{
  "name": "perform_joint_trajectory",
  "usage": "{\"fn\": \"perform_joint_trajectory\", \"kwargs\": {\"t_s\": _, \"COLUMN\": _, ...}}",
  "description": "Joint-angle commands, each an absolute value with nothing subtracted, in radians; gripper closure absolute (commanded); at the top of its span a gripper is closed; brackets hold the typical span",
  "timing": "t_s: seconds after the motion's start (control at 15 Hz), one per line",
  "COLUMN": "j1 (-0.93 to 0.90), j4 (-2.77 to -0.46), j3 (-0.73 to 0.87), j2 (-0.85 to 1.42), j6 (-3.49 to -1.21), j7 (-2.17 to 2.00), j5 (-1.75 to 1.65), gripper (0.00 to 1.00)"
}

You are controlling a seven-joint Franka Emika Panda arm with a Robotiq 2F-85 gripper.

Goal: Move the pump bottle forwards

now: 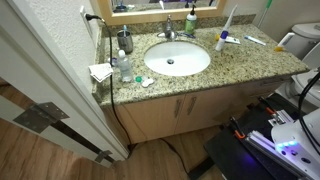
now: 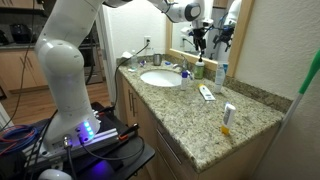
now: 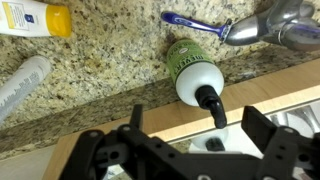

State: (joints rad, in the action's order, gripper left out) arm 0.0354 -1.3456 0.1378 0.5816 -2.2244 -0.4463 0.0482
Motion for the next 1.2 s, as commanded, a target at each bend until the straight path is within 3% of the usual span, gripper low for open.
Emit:
{"fn": "perform_joint_trajectory", "kwargs": {"t_s": 0.0, "j1": 0.055, "j4": -1.278, "j3": 0.108, "j2": 0.639, "j6": -2.184, "j7": -0.386, "j5": 0.073, "gripper": 0.00}}
{"fn": "perform_joint_trajectory", "kwargs": {"t_s": 1.13, "j1": 0.061, "j4": -1.137, "j3": 0.099, "j2": 0.751, "j6": -2.185, "j7": -0.348, "j5": 0.081, "gripper": 0.00}}
